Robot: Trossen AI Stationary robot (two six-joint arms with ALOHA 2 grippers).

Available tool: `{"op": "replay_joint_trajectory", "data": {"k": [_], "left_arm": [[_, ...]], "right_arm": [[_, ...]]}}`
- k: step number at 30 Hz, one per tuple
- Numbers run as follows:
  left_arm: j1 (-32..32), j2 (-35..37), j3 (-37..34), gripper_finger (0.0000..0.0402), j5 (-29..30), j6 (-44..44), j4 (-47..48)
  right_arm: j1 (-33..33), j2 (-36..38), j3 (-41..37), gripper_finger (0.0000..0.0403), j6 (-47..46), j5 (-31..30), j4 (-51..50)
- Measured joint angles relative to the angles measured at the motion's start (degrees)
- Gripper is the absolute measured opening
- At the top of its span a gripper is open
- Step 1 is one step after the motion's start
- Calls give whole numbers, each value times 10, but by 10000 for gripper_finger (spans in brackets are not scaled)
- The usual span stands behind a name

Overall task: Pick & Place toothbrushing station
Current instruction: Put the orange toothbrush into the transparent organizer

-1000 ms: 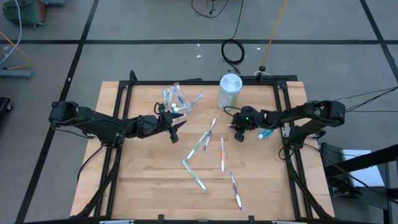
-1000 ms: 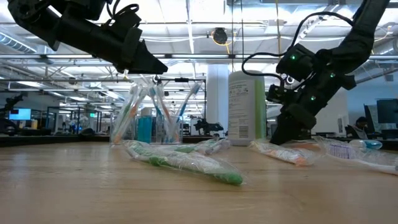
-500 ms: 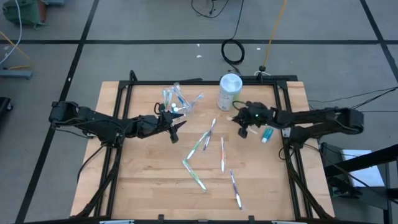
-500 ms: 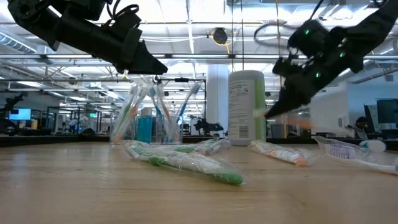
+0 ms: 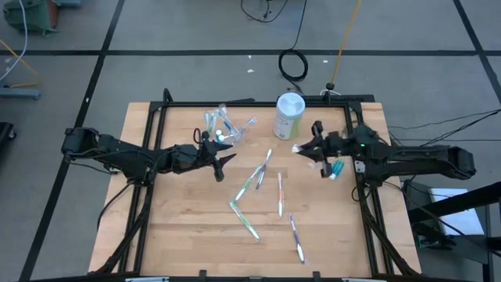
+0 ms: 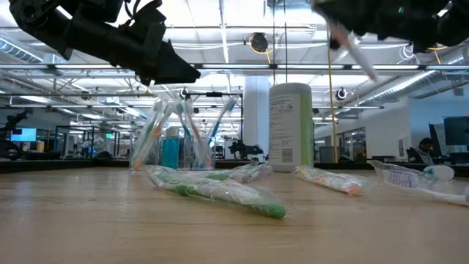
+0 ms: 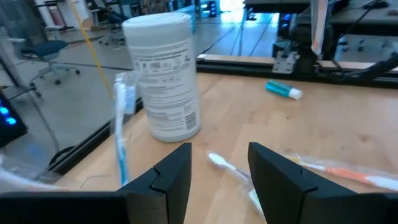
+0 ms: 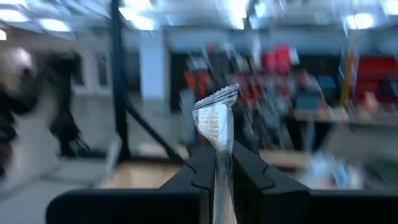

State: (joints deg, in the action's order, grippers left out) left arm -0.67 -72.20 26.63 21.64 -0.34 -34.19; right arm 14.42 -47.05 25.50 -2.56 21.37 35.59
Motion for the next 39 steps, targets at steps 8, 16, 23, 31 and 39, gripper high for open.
{"op": "replay_joint_trajectory", "data": {"k": [8,16,23,31,39], "left_arm": [[0,0,0,161,-11,2,-16],[-10,29,0,161,-6,45,-52],[-28,110,0,161,72,66,0],[-60,202,0,161,172,74,106],[-97,259,0,161,308,66,186]], "right_arm": [[-51,-25,101,17,58,44,59],[-55,-174,255,18,142,0,24],[-46,-329,345,18,202,-122,94],[-35,-479,411,18,223,-172,207],[-23,-594,454,18,254,-243,338]]}}
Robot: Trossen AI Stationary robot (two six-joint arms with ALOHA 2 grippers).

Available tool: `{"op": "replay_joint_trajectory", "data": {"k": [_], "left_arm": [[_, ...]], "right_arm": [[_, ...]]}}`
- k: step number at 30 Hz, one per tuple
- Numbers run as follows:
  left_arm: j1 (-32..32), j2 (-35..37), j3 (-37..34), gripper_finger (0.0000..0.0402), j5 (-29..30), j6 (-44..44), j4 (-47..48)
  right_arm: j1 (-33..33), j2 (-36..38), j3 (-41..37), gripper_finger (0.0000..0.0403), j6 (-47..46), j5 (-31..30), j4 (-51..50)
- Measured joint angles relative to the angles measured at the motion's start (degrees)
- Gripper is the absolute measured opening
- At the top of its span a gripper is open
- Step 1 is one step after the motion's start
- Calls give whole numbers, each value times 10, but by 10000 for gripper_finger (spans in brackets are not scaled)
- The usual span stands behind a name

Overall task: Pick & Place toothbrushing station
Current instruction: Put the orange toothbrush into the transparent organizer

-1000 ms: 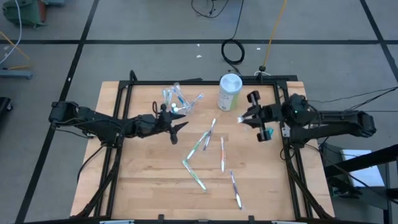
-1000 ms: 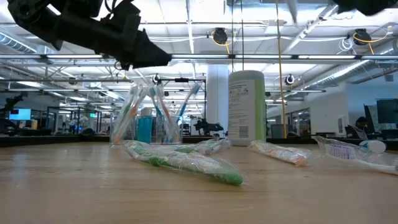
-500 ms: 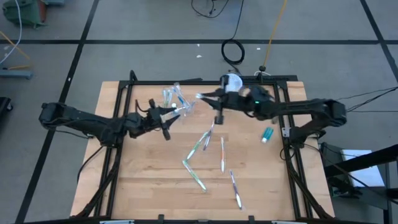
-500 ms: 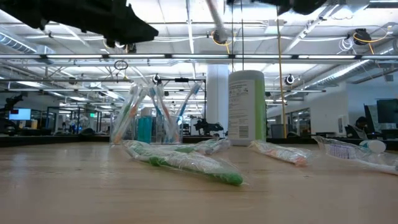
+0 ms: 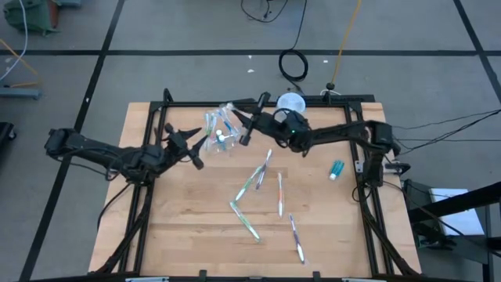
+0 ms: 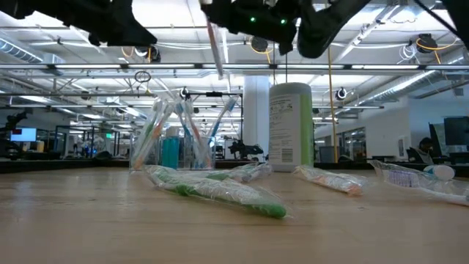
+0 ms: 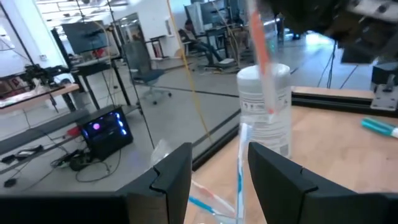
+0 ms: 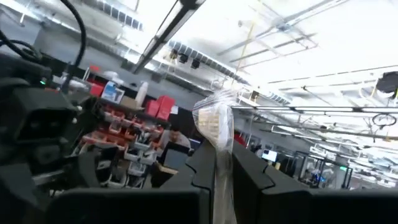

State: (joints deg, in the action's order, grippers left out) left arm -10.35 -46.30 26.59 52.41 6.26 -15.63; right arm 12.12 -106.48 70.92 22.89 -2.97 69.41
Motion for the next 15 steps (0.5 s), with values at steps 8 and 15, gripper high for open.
{"op": "replay_joint_trajectory", "data": {"k": [8,15], "left_arm": [[-14,4,0,161,4,14,2],[-14,4,0,161,4,13,4]], "right_arm": [[14,-79,34,18,-26,0,31],[32,-130,64,18,-43,0,74]]}}
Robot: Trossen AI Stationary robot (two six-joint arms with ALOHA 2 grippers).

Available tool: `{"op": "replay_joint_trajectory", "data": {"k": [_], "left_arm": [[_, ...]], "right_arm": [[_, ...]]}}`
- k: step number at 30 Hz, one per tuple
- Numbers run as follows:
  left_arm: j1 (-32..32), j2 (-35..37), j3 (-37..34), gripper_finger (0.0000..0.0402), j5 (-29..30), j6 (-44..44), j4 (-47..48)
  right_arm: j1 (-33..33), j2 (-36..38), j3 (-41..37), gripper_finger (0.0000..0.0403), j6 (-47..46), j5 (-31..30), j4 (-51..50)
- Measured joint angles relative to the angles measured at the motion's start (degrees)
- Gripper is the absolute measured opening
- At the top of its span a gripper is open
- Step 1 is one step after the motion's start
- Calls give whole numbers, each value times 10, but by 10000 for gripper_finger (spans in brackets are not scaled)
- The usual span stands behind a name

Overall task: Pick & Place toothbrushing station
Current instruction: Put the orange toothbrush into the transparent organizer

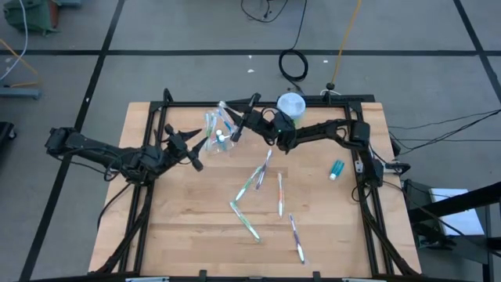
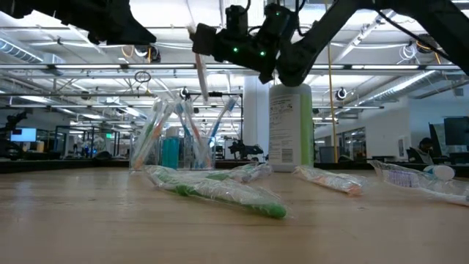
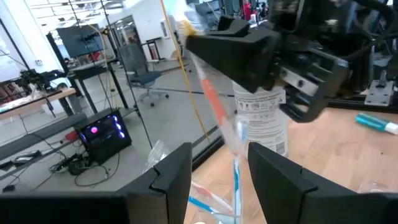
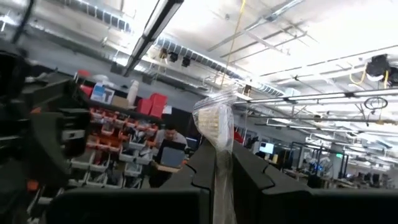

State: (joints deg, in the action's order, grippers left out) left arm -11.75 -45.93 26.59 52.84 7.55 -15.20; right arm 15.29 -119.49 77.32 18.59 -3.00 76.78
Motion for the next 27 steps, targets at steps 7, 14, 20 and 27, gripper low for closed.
{"op": "replay_joint_trajectory", "data": {"k": [7,14,20,27], "left_arm": [[0,0,0,161,0,0,0],[0,0,0,161,0,-1,0],[0,0,0,161,0,-1,0],[0,0,0,161,0,-2,2]], "right_arm": [[13,-63,39,18,-34,-2,-2],[15,-97,44,18,-40,-32,3],[16,-107,44,18,-41,-45,-29],[12,-106,43,18,-14,-64,-70]]}}
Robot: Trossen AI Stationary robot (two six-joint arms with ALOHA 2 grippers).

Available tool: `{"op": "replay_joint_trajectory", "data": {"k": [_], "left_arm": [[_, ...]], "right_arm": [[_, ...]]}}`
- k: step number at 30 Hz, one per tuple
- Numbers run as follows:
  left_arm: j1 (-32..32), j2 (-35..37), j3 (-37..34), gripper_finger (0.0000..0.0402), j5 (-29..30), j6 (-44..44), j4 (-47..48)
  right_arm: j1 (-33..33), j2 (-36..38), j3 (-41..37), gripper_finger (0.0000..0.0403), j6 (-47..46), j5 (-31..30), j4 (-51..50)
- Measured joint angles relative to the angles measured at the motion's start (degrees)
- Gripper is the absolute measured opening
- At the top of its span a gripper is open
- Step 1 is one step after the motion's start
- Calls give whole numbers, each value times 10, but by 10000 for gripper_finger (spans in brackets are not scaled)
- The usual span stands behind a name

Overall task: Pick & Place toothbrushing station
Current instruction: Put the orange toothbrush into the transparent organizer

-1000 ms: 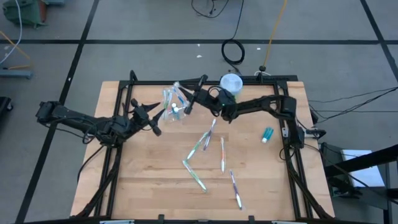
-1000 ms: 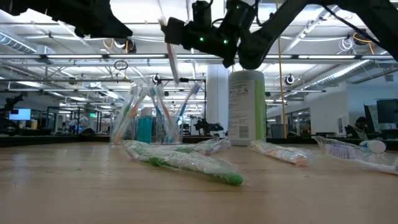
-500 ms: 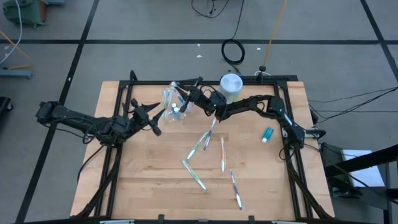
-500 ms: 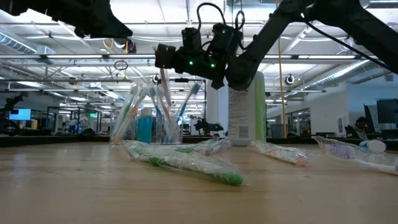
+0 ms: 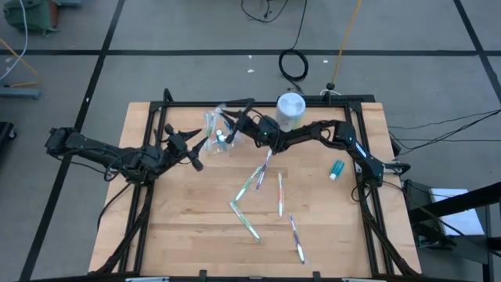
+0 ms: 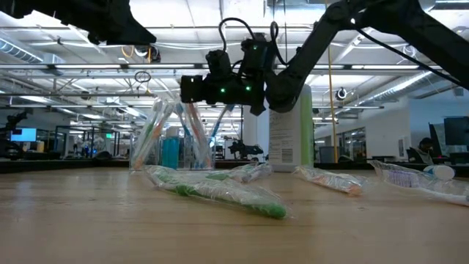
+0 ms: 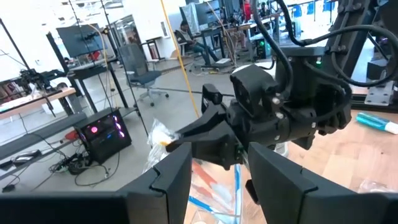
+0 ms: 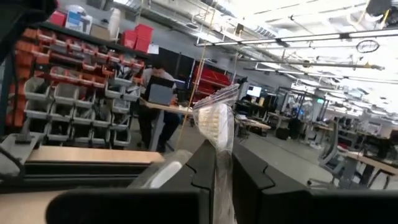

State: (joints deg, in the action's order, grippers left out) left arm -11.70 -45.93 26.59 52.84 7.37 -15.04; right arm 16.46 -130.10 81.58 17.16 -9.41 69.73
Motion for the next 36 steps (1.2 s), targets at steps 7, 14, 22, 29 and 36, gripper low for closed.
{"op": "replay_joint_trajectory", "data": {"k": [7,14,22,29,36], "left_arm": [[-1,0,0,161,-2,-13,17],[-1,0,0,161,-3,-17,20],[-1,0,0,161,-3,-17,20],[-1,0,0,161,-3,-19,20],[-1,0,0,161,-3,-22,20]], "right_arm": [[-12,2,-16,18,11,-102,-17],[-24,3,-52,18,29,-118,-5],[-38,2,-58,51,72,-118,3],[-38,2,-58,108,51,-120,3],[-52,2,-58,155,44,-231,3]]}}
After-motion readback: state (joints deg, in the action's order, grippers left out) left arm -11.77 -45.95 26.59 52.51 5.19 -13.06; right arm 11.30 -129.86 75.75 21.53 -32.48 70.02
